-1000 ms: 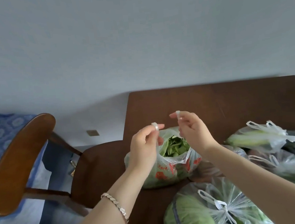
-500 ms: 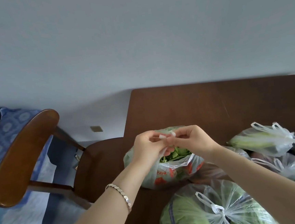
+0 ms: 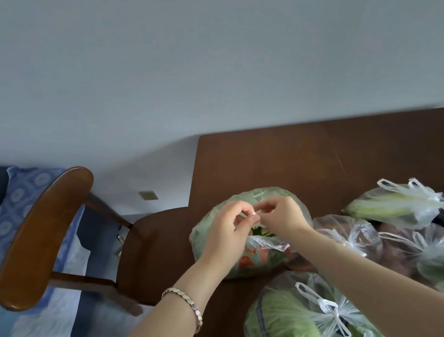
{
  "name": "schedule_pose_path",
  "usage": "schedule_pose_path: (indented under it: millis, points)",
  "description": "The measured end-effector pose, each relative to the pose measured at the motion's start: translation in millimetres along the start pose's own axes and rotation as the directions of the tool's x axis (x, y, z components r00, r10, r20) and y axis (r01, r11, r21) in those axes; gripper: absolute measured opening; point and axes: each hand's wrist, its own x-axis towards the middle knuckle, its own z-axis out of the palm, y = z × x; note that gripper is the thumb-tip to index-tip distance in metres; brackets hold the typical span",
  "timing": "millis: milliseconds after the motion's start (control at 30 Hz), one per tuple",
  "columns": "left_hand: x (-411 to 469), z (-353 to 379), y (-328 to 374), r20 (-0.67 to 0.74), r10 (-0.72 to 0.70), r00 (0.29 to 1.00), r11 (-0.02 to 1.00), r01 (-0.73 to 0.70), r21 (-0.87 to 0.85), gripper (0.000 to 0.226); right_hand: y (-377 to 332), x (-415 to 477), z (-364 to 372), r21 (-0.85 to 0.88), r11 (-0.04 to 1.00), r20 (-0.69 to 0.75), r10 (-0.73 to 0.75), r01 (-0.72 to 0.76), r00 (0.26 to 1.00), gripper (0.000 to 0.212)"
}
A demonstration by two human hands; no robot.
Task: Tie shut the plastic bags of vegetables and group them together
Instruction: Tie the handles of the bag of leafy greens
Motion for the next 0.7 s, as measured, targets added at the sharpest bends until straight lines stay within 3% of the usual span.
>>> schedule_pose_path:
  millis: [100, 200, 333, 433, 467, 500, 567, 633, 700]
  points:
    - [1, -4, -9, -0.062, -0.054, 0.997, 0.996, 0.049, -0.074, 0.022, -1, -7, -3, -0.099, 0.985, 0.179, -0.125, 0.144, 0.976, 0.019]
    - [4, -8, -10, -0.065, -0.146, 0.987, 0.974, 0.132, -0.182, 0.009, 3, -15, -11, 0.04, 0.975, 0.273, -0.223, 0.22, 0.936, 0.023]
    - [13, -2, -6, 0.035, -0.392, 0.919, 0.863, 0.381, -0.332, 0.007, 15, -20, -10, 0.21, 0.919, 0.08, -0.357, 0.334, 0.931, 0.035]
    - [17, -3, 1, 0.229, -0.518, 0.824, 0.624, 0.547, -0.559, 0.005, 16, -23, -9, 0.124, 0.922, -0.068, -0.362, 0.368, 0.93, 0.022]
    - [17, -5, 1, 0.257, -0.526, 0.811, 0.588, 0.565, -0.579, 0.005, 14, -24, -10, 0.068, 0.924, -0.079, -0.371, 0.376, 0.925, 0.016]
    - [16, -8, 1, 0.258, -0.533, 0.806, 0.589, 0.572, -0.571, 0.006, 13, -23, -11, -0.003, 0.92, -0.087, -0.39, 0.392, 0.917, 0.018]
    - [17, -10, -2, 0.137, -0.519, 0.844, 0.744, 0.525, -0.412, 0.002, 10, -20, -9, -0.093, 0.892, -0.079, -0.449, 0.442, 0.89, 0.027]
    - [22, -14, -7, -0.09, -0.396, 0.914, 0.918, 0.39, -0.078, 0.003, 7, -17, -6, -0.037, 0.905, -0.082, -0.426, 0.424, 0.901, 0.033]
    - [34, -19, -20, -0.221, -0.314, 0.923, 0.944, 0.329, 0.035, 0.007, 11, -5, -6, 0.086, 0.944, -0.13, -0.306, 0.318, 0.943, 0.039]
